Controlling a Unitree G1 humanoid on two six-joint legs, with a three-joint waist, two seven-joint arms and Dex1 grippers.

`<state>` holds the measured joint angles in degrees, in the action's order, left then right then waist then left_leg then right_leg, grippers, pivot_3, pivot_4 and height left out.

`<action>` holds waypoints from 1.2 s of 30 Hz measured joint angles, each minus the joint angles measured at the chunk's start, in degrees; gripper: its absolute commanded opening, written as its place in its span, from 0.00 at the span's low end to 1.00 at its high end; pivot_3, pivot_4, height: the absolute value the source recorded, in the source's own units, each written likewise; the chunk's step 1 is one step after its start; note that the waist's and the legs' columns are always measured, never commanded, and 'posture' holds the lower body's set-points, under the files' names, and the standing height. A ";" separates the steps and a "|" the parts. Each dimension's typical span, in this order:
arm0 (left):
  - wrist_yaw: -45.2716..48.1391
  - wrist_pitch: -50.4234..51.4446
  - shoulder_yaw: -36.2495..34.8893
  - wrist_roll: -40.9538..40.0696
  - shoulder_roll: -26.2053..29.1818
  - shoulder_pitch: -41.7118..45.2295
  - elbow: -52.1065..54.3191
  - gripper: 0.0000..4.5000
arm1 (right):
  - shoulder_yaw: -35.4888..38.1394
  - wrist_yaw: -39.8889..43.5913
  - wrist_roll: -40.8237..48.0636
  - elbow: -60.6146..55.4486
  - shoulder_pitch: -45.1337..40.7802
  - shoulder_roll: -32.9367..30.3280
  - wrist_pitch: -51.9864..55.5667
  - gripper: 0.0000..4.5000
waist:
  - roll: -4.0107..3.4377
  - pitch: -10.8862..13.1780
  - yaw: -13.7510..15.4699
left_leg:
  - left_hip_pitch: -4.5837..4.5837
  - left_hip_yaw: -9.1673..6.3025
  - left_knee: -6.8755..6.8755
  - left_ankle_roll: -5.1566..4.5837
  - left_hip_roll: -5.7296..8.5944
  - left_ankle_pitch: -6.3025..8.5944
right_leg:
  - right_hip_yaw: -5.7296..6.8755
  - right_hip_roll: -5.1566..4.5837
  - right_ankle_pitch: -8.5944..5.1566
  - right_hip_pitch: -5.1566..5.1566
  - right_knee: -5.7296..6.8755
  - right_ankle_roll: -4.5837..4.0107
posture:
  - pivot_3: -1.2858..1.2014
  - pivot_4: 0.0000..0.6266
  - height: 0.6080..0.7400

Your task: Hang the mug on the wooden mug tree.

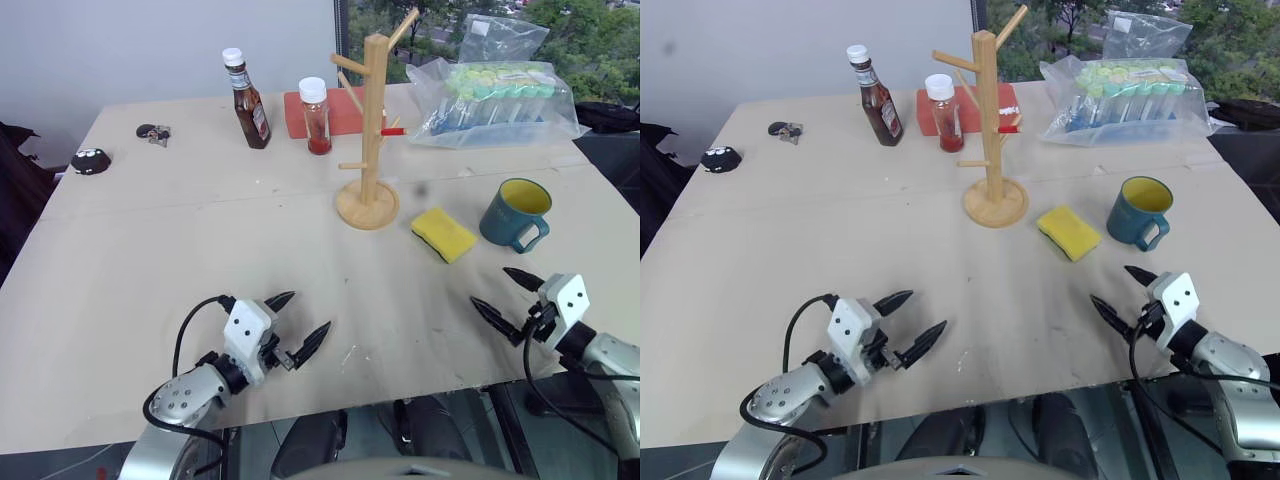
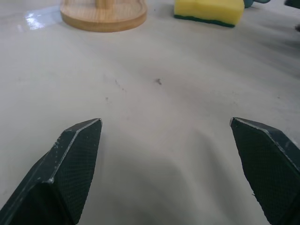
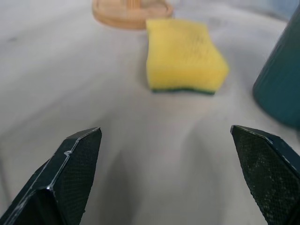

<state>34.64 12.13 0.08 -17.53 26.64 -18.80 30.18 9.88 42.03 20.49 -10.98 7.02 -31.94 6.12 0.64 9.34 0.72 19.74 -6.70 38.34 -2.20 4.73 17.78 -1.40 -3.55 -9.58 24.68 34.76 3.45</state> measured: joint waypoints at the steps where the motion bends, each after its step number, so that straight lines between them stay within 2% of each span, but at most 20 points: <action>1: 0.26 0.71 -0.03 -0.49 0.44 1.31 0.51 1.00 | -0.89 -0.74 -0.09 -0.47 -2.60 0.24 1.67 0.99 | 0.01 0.00 -0.02 | -0.01 -0.02 0.00 0.01 0.00 -0.01 | 0.02 0.01 0.00 0.00 0.01 0.00 | 0.52 0.24 1.00; 5: 1.33 4.34 0.29 -2.70 2.12 5.76 3.37 1.00 | -4.99 -3.31 -2.64 -0.43 -10.77 0.63 6.08 0.99 | 0.03 -0.01 0.03 | 0.00 -0.06 0.00 0.28 0.00 -0.16 | 0.11 0.21 0.11 0.01 0.01 -0.18 | 0.52 0.24 1.00; 10: 2.67 12.98 -0.98 -9.58 6.59 13.86 7.72 1.00 | -11.31 -7.06 -8.16 7.46 -23.99 3.38 11.56 0.99 | 0.03 0.03 0.03 | 0.09 -0.03 -0.01 0.30 0.03 -0.17 | 0.08 0.23 0.16 0.11 -0.02 -0.28 | 0.52 0.24 1.00; 14: 2.62 17.44 -1.80 -12.04 8.89 16.73 10.05 1.00 | -12.15 -9.28 -10.35 14.43 -29.22 4.97 16.50 0.99 | 0.03 0.03 0.04 | 0.11 -0.03 -0.07 0.29 0.06 -0.16 | 0.06 0.21 0.16 0.13 -0.09 -0.30 | 0.52 0.24 1.00; 17: 1.85 19.52 -1.80 -12.68 9.21 17.80 10.77 1.00 | -12.62 -9.32 -11.03 16.61 -30.26 4.95 20.54 0.80 | 0.03 0.03 0.04 | 0.26 -0.03 -0.11 0.29 0.06 -0.16 | 0.03 0.21 0.17 0.32 -0.09 -0.31 | 0.52 0.24 1.00; 24: 1.15 20.23 -1.81 -13.13 9.21 17.01 11.22 1.00 | -13.10 -8.77 -11.01 16.54 -30.90 5.39 22.03 0.07 | 0.02 0.03 -0.07 | 0.24 0.04 -0.09 0.29 0.06 -0.16 | -0.03 0.22 0.17 0.32 -0.04 -0.30 | 0.52 0.24 1.00; 25: 1.21 20.17 -1.80 -13.12 9.20 16.63 11.21 1.00 | -13.10 -8.82 -11.02 16.54 -30.90 5.41 22.06 0.01 | 0.03 0.03 -0.08 | 0.24 0.04 -0.08 0.29 0.06 -0.16 | -0.04 0.23 0.17 0.32 -0.03 -0.30 | 0.52 0.24 1.00; 31: 2.76 19.61 -1.37 -13.28 9.13 18.53 11.06 1.00 | -12.42 -9.43 -10.61 12.37 -28.62 5.23 24.61 0.01 | 0.02 0.03 0.09 | 0.24 0.02 -0.05 0.29 0.06 -0.17 | -0.01 0.23 0.17 0.30 -0.02 -0.30 | 0.52 0.24 1.00; 36: 5.76 19.96 1.04 -15.77 8.80 22.45 10.32 1.00 | -7.74 -7.82 -6.61 -0.07 -20.09 0.71 30.22 0.01 | 0.01 0.04 0.23 | 0.32 -0.02 -0.04 0.27 0.10 -0.16 | 0.01 0.18 0.17 0.32 -0.04 -0.29 | 0.52 0.24 1.00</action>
<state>40.40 32.09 1.12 -33.30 35.44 3.65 40.50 2.14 34.21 13.89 -11.05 -13.07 -31.23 36.34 0.65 9.38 0.95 20.06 -6.73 38.30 -1.92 4.83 17.62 -1.39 -3.37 -9.41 25.01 34.71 3.16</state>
